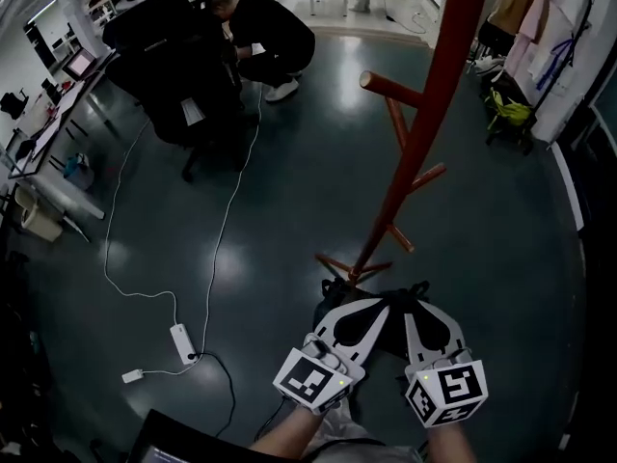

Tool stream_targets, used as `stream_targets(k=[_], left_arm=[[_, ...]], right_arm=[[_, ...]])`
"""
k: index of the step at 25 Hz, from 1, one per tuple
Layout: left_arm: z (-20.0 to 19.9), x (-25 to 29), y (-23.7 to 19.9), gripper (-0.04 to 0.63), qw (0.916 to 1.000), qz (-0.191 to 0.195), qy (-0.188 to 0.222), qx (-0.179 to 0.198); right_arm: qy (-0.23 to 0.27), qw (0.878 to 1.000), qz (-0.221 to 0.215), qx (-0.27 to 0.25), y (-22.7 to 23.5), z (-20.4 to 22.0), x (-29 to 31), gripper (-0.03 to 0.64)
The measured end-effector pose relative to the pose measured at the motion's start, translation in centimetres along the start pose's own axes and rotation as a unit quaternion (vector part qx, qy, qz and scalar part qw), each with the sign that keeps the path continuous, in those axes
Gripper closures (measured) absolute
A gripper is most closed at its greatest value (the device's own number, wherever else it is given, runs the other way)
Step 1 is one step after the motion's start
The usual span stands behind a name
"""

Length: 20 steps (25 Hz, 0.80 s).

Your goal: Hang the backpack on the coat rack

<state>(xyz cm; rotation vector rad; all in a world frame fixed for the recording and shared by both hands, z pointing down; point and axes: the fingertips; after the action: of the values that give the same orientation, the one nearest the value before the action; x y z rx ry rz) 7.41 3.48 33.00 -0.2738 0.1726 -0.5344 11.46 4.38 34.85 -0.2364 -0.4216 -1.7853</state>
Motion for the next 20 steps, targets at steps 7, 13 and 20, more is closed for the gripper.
stream_targets(k=[7,13,20], left_arm=[[0.4,2.7,-3.2,0.584,0.9999,-0.004,0.002,-0.015],[0.6,5.5,-5.6,0.584,0.9996,-0.009,0.008,-0.026],[1.2,7.6,-7.5,0.584,0.9991,-0.013,0.014,-0.038]], right_arm=[[0.002,1.000,0.014,-0.003,2.4,-1.5,3.9,0.583],[-0.004,1.000,0.020,-0.010,4.6,-2.4,6.8,0.583],[-0.010,0.999,0.018,-0.024,6.3,-2.9,9.3,0.583]])
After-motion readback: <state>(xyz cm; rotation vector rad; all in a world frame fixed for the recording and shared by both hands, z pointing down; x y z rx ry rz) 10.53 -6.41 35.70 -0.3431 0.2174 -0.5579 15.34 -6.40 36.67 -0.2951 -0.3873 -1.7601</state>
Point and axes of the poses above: the fingertips, and each gripper's own axes: x forward along the fingers, y to its right, z out of its underside, and after that the axes turned 2 degrees about x, right-handed
